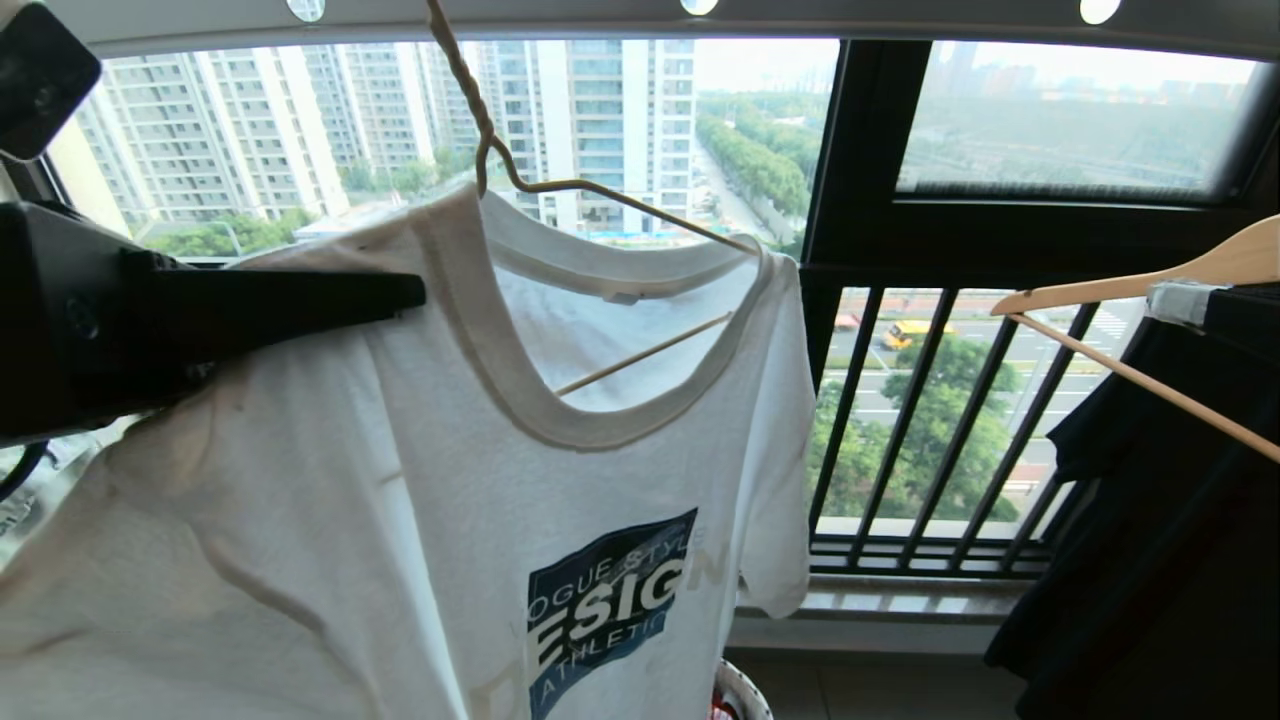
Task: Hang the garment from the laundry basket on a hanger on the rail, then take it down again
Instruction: Hang the clothes rack on the clothesline
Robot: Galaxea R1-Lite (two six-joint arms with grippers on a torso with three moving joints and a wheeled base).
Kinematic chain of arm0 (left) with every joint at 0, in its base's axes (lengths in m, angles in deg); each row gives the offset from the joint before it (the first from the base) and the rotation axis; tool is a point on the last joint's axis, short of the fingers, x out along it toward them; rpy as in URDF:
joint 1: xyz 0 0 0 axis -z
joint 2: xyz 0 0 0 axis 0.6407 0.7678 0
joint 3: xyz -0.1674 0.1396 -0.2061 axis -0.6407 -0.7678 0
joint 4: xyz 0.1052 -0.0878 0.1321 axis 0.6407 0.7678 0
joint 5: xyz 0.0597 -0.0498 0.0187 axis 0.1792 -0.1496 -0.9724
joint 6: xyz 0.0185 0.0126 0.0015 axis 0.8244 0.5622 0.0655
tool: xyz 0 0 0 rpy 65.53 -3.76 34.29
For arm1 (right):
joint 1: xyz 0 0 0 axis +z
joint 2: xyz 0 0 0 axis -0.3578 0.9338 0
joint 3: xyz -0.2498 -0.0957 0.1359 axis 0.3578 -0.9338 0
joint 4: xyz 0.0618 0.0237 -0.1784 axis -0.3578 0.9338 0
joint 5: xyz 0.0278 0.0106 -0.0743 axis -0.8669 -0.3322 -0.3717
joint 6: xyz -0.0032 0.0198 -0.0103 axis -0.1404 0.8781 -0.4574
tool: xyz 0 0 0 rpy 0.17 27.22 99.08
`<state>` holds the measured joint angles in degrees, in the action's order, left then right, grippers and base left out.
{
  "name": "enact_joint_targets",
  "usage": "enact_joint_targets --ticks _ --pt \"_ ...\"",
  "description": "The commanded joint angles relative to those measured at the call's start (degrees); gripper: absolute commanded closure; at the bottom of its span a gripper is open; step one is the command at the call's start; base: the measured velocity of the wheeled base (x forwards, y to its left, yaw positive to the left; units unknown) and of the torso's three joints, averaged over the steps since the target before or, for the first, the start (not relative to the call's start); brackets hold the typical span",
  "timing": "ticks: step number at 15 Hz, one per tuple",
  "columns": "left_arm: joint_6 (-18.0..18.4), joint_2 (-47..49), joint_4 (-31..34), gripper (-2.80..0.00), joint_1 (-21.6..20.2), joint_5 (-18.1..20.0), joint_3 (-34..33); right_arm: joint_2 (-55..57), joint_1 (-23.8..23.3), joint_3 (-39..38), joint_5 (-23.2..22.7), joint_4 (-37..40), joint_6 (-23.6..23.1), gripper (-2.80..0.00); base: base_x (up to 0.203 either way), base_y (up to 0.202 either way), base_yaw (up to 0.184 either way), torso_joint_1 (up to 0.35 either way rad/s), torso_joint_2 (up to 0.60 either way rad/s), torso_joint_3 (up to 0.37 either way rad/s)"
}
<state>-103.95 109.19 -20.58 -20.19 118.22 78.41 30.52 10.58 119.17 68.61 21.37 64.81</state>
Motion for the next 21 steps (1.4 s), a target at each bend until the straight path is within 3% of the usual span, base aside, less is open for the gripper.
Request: enact_joint_targets --ticks 1,3,9,15,18,21 --pt "-0.08 2.92 -0.12 0.0 3.76 -5.28 1.11 0.2 0.0 -0.08 0.04 -0.04 -0.04 0.0 0.0 0.0 0.0 0.0 0.0 0.0" --pt "0.18 4.09 -0.22 0.0 5.45 -8.52 1.8 0.24 0.0 -0.17 0.04 -0.04 0.01 0.0 0.0 0.0 0.0 0.0 0.0 0.0" --pt "2.05 6.83 -0.22 0.0 8.36 -9.65 4.77 1.08 0.0 -0.52 -0.05 -0.04 -0.04 0.0 0.0 0.0 0.0 0.0 0.0 0.0" --pt "6.35 9.12 -0.32 0.0 11.06 -19.75 5.03 1.79 0.0 -0.78 -0.05 -0.04 -0.04 0.0 0.0 0.0 0.0 0.0 0.0 0.0" --pt "9.48 9.39 -0.39 0.0 12.97 -20.66 5.31 1.87 0.0 -0.96 -0.13 -0.04 -0.04 0.0 0.0 0.0 0.0 0.0 0.0 0.0" --pt "9.79 8.9 -0.39 0.0 14.82 -21.33 5.31 1.88 0.0 -0.96 -0.13 -0.04 -0.04 0.0 0.0 0.0 0.0 0.0 0.0 0.0"
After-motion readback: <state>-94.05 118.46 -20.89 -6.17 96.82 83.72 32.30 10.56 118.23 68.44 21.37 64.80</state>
